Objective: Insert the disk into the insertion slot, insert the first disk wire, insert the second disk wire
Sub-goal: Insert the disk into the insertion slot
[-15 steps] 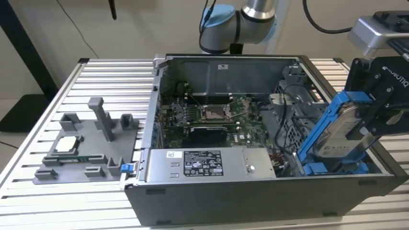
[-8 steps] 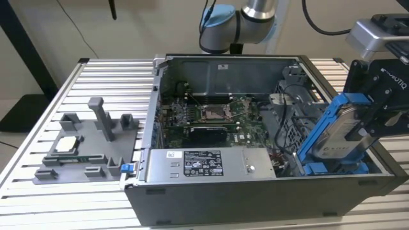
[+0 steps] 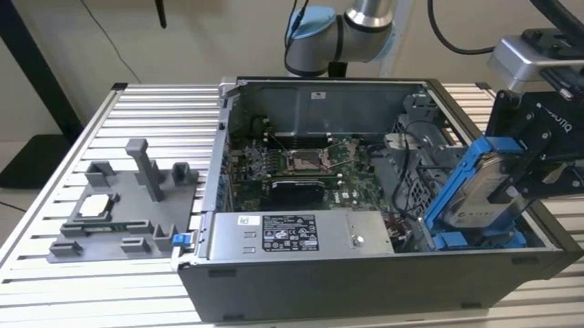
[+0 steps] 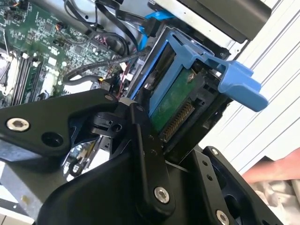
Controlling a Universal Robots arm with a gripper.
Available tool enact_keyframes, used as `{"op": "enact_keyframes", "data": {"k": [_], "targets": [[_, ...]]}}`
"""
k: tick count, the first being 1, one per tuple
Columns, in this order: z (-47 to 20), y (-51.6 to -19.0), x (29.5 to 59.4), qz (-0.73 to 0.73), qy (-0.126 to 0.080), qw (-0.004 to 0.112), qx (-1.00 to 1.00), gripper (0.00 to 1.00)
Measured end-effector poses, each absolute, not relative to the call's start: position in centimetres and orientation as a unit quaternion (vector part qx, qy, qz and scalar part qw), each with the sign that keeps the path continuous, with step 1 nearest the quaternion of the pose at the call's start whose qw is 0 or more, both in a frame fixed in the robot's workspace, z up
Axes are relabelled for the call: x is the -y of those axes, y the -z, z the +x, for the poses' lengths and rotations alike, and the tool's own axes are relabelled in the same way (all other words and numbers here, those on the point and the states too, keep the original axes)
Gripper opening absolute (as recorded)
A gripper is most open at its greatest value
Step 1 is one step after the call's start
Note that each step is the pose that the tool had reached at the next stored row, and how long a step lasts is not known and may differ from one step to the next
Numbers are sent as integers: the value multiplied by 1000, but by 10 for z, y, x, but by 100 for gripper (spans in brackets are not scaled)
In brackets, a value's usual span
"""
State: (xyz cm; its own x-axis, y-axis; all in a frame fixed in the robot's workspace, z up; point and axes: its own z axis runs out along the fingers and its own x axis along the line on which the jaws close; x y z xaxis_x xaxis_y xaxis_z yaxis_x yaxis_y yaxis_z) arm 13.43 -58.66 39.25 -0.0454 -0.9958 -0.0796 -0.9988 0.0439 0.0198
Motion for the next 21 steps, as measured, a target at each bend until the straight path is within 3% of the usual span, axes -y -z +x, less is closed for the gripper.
{"op": "enact_keyframes", "data": {"k": [21], "targets": [[134,-373,586,-690,-35,22,-722,0]]}}
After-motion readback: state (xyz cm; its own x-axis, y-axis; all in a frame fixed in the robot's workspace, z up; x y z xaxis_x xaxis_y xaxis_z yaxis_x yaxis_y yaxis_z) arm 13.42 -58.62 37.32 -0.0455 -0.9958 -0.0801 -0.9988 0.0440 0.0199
